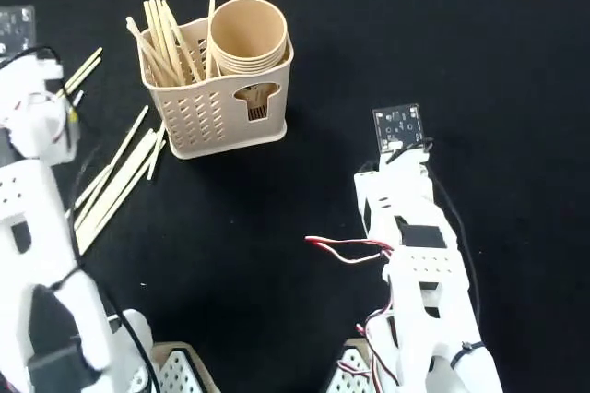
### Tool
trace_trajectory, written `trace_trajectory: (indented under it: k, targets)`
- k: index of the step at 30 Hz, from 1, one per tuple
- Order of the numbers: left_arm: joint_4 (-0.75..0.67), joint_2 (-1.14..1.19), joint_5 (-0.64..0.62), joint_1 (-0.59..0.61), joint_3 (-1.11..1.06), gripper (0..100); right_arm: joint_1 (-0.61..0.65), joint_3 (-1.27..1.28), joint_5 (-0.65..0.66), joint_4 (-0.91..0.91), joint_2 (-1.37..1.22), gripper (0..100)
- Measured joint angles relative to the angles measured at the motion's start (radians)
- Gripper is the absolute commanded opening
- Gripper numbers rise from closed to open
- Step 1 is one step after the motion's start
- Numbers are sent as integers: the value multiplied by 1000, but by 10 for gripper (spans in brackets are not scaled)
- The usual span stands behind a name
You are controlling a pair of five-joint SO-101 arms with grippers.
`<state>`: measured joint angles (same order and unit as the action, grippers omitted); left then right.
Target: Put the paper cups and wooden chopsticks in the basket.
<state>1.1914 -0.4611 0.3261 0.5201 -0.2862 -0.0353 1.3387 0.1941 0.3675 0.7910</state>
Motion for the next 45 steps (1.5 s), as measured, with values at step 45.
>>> trace_trajectory:
  k: [45]
  targets:
    - [-213,976,310,170,384,134,0,0,0,0,0,13]
